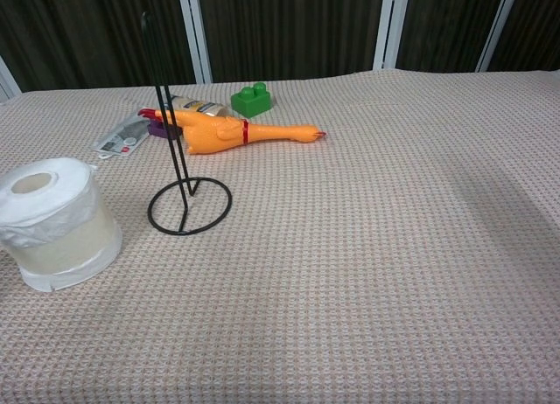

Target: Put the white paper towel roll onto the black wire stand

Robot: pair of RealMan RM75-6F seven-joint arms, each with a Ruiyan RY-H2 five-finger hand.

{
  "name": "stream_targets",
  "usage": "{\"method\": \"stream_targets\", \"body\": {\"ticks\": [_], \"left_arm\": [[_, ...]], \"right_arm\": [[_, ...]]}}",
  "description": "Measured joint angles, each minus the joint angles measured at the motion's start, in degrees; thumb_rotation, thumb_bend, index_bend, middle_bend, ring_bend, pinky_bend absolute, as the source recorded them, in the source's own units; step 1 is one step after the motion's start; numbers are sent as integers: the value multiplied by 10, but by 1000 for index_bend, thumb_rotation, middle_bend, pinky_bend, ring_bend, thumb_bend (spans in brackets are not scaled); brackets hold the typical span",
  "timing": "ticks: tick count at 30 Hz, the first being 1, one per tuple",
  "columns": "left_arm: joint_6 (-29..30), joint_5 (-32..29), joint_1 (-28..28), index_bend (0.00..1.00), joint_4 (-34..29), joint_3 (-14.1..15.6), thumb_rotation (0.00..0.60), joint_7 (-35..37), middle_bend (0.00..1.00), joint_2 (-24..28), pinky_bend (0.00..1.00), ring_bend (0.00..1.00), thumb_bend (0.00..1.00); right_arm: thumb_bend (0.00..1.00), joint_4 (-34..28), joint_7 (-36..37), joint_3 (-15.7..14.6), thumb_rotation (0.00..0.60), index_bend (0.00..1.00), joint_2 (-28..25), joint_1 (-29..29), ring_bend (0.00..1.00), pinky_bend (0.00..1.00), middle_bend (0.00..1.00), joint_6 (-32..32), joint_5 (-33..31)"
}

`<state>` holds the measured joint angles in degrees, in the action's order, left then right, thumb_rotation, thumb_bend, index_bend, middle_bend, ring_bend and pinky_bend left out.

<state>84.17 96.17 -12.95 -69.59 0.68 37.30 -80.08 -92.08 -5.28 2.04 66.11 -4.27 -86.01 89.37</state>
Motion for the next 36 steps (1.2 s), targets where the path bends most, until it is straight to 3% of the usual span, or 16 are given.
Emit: {"method": "stream_targets", "body": {"ticks": [6, 10, 22, 30, 32, 34, 36], "left_arm": [[0, -13, -8, 0, 86, -7, 600, 8, 0, -80, 0, 0, 330], [-9, -15, -16, 0, 107, -4, 600, 19, 0, -99, 0, 0, 329], [-40, -12, -39, 0, 61, 11, 600, 100, 0, -82, 0, 0, 327], [-75, -37, -57, 0, 61, 4, 600, 97, 0, -93, 9, 0, 328], [-79, -41, -59, 0, 66, 1, 600, 89, 0, -99, 49, 0, 327], [-82, -46, -60, 0, 70, -2, 600, 77, 0, -104, 163, 0, 324], [-83, -54, -60, 0, 74, -6, 600, 63, 9, -111, 392, 62, 336]], "right_arm": [[91, -6, 7, -5, 600, 0, -6, -2, 0, 0, 0, 9, 1], [91, -8, 11, -5, 600, 0, -9, -1, 0, 0, 0, 7, 3], [91, -8, 9, -4, 600, 0, -8, 0, 0, 0, 0, 7, 2], [91, -10, 8, -6, 600, 0, -9, 2, 0, 0, 0, 4, 5], [91, -10, 8, -5, 600, 0, -9, 1, 0, 0, 0, 5, 4], [91, -10, 9, -5, 600, 0, -9, 1, 0, 0, 0, 6, 4], [90, -10, 9, -5, 600, 0, -9, 1, 0, 0, 0, 6, 4]]}}
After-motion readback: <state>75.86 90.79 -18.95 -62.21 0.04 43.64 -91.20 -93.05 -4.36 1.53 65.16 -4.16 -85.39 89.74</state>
